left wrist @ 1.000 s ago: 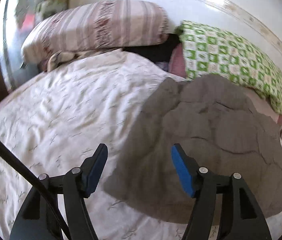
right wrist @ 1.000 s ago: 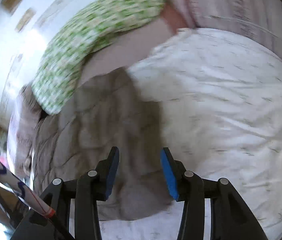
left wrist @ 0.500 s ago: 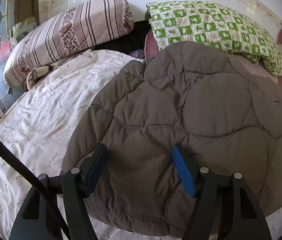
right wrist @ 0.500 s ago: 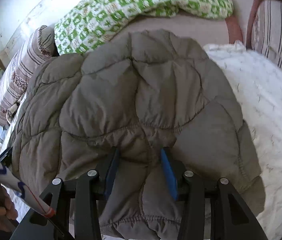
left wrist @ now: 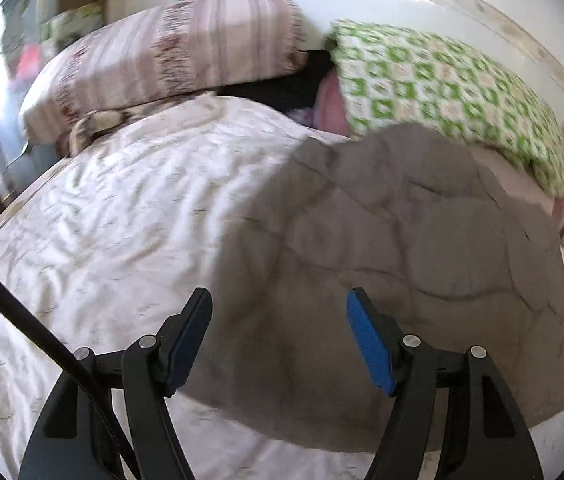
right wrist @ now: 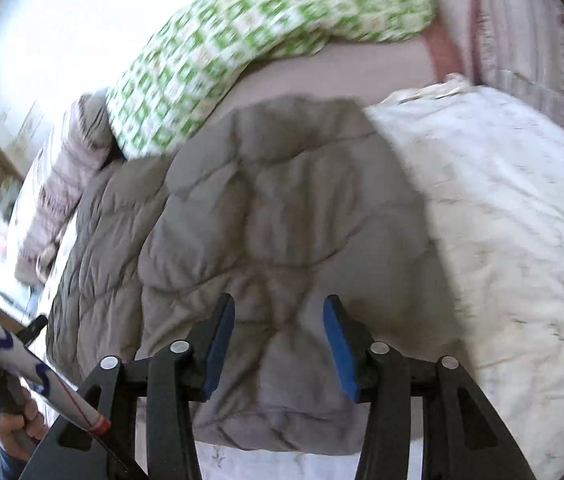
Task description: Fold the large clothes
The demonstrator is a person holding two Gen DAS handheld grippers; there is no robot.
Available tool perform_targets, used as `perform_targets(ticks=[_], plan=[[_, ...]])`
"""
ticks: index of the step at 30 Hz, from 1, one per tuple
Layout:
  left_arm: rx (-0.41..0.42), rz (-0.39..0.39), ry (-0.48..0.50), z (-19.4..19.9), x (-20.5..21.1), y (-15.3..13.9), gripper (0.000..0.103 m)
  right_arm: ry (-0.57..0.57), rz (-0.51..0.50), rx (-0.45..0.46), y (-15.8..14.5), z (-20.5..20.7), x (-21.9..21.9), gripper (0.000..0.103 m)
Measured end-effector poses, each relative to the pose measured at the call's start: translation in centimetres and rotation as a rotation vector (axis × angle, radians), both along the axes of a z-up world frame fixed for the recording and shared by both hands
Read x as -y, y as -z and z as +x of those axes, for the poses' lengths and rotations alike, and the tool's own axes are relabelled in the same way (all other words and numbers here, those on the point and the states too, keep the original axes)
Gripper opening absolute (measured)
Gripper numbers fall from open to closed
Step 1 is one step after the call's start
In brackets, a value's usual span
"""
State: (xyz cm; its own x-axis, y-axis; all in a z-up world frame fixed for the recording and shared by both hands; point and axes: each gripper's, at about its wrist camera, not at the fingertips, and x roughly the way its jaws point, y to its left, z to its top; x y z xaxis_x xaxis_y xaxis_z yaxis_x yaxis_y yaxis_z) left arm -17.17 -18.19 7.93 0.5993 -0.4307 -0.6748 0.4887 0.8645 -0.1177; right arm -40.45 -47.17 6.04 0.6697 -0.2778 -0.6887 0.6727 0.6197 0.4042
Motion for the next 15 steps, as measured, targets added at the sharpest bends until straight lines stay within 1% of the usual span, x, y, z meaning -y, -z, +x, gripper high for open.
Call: perform_targets(ticks=[3,5,7,8,10,13,15], plan=[[-0.053,-0.007,-0.060,1.8,-2.1,0.6,0.069,0.054,0.017,0.003,-0.4,-1.9,1.1,0.053],[-0.111,-0.023,-0.077,3.0,-3.2,1.2,0.069,0.094,0.021,-0.009,-0.6,-2.8,1.5,0.053],[-0.189,-0.043,-0.071,4.0,-4.0,2.2,0.069,0.137,0.031,-0.024,-0.3,-3.6,1.9,0.060],[-0.212,-0.050,-0.069,4.2,-4.2,2.7,0.072,0.157,0.050,-0.026,0.1,-4.1,2.1,0.066],[-0.262,-0.073,-0.076,4.7,-4.7,3.5,0.076,0.169,0.075,-0.047,0.7,-4.5,2.4,0.067],[-0.320,-0.107,-0.073,5.3,-5.0,4.3,0.080,0.198,0.113,-0.087,1.8,-5.4,3.0,0.067],[-0.351,-0.126,-0.082,5.4,-5.1,4.9,0.081,0.216,0.182,-0.057,2.6,-6.3,3.5,0.069]])
